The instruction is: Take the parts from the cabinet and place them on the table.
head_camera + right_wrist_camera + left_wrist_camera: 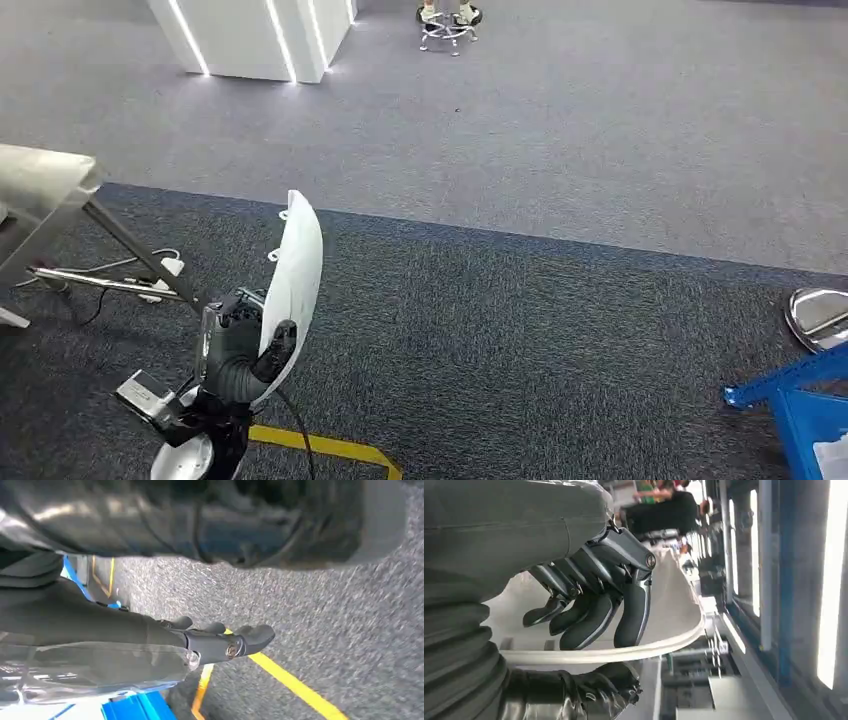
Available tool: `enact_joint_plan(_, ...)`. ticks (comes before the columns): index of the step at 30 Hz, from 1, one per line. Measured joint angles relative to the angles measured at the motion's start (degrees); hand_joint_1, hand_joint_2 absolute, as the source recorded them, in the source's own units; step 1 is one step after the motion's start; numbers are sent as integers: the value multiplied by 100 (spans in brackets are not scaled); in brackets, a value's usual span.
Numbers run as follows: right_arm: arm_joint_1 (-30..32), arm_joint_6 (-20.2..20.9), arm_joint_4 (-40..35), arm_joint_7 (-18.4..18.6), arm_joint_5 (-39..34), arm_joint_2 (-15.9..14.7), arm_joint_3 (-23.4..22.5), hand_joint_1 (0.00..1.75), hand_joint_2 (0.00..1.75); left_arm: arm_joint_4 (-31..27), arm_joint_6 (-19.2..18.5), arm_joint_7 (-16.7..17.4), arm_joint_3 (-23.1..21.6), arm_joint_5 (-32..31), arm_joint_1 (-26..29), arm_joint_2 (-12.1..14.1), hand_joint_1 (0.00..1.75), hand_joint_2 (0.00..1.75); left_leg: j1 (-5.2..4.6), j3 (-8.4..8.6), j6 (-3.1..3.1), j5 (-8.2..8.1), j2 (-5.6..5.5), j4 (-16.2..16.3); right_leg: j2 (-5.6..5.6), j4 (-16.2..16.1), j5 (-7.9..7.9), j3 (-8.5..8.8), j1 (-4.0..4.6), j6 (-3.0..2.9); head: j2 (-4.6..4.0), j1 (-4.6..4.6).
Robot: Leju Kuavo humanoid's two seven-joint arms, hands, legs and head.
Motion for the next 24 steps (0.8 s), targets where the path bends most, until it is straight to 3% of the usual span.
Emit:
enact_joint_plan(1, -4, 4, 0, -2, 4, 9, 0, 0, 0, -2, 17, 13, 0, -22, 0, 13, 175, 175, 3, 154, 1, 204, 15, -305, -63, 1, -13, 13, -2, 10, 0, -2)
enact_joint_plan(2, -14, 9, 0, -11, 15, 22, 0, 0, 0, -13, 44, 22, 0, -50, -1, 24, 175, 175, 2, 418, 14, 454, 60, -798, -122, 1, -29, 37, -4, 24, 0, -2)
enact_joint_plan(3, -22, 11, 0, -26, 24, 37, 0, 0, 0, -37, 70, 33, 0, -63, -3, 28, 175, 175, -3, 732, 43, 681, 217, -1364, -176, 1, -51, 72, -1, 47, 0, -2)
enact_joint_plan(4, -28, 11, 0, -39, 37, 37, 0, 0, 0, -48, 74, 33, 0, -68, -20, 31, 175, 175, -51, 845, 59, 578, 455, -1595, -217, 0, -67, 89, 25, 73, 0, -2)
enact_joint_plan(5, -47, 13, 0, -55, 66, 42, 0, 0, 0, -55, 83, 59, -7, -85, -39, 31, 175, 175, -85, 853, 118, 597, 399, -1636, -260, 12, -84, 85, 53, 105, 0, 2)
enact_joint_plan(8, -176, 70, -2, -55, 127, 39, 18, 0, 0, -68, 120, 92, -13, -105, -45, 33, 175, 175, -109, 823, 209, 605, 224, -1652, -412, -43, -83, 140, 61, 191, 0, 2)
enact_joint_plan(9, -206, 90, -4, -55, 136, 39, 22, 0, 0, -83, 131, 94, -18, -105, -50, 33, 175, 175, -44, 869, 267, 651, 172, -1720, -378, -26, -123, 138, 39, 237, 0, 4)
enact_joint_plan(10, -227, 100, -9, -55, 138, 13, 22, 0, 0, -92, 144, 83, -35, -107, -71, 33, 175, 175, -50, 883, 289, 659, 129, -1745, -98, 97, -224, 116, 18, 255, 0, 9)
enact_joint_plan(11, -232, 96, -9, -55, 138, 11, 22, 0, 0, -92, 157, 100, -61, -109, -112, 33, 175, 175, -48, 878, 323, 669, 82, -1745, 71, 427, -446, -42, 15, 246, 0, 11)
enact_joint_plan(13, -245, 96, -9, -53, 138, 7, 22, 0, 0, -92, 175, 107, -122, -107, -130, 33, 175, 175, -70, 877, 351, 666, -35, -1744, 182, 1290, -825, -470, 19, 245, 0, 9)
enact_joint_plan(14, -250, 96, -9, -48, 138, 4, 22, 0, 0, -90, 186, 122, -133, -107, -130, 33, 175, 175, -80, 876, 356, 665, -106, -1738, 192, 1604, -887, -645, 18, 245, 0, 7)
enact_joint_plan(15, -249, 98, -9, -17, 138, 4, 22, 0, 0, -85, 192, 133, -138, -105, -131, 33, 175, 175, -82, 883, 358, 663, -177, -1735, 197, 1648, -802, -698, 19, 241, 0, 9)
enact_joint_plan(16, -247, 98, -9, 9, 136, 2, 24, 0, 0, -85, 194, 140, -138, -103, -140, 35, 175, 175, -82, 886, 356, 662, -261, -1727, 203, 1434, -584, -635, 18, 235, 0, 9)
enact_joint_plan(18, -245, 96, -9, 57, 136, -4, 24, 0, 0, -85, 205, 155, -140, -100, -162, 35, 175, 175, -75, 893, 335, 648, -413, -1692, 315, 490, -6, -260, 7, 204, 0, 9)
enact_joint_plan(19, -228, 90, -9, 78, 135, -4, 24, 0, 0, -85, 210, 155, -140, -98, -164, 35, 175, 175, -61, 874, 313, 633, -461, -1673, 580, 148, 61, -133, -5, 175, 0, 9)
enact_joint_plan(20, -218, 87, -7, 96, 136, -4, 22, 0, 0, -83, 216, 162, -140, -98, -177, 37, 175, 175, -100, 833, 268, 622, -513, -1613, 731, 33, 21, -96, -19, 173, 0, 4)
enact_joint_plan(23, -232, 94, -7, 164, 164, 0, 28, 0, 0, -85, 271, 186, -140, -98, -159, 39, 175, 175, -51, 802, 155, 671, -686, -1665, 560, 52, 22, -95, 37, 139, 0, 7)
enact_joint_plan(24, -224, 100, -7, 184, 188, 17, 35, 0, 0, -85, 284, 190, -140, -98, -159, 48, 175, 175, -54, 787, 130, 656, -751, -1647, 481, -10, 51, -51, -42, 93, 0, 4)
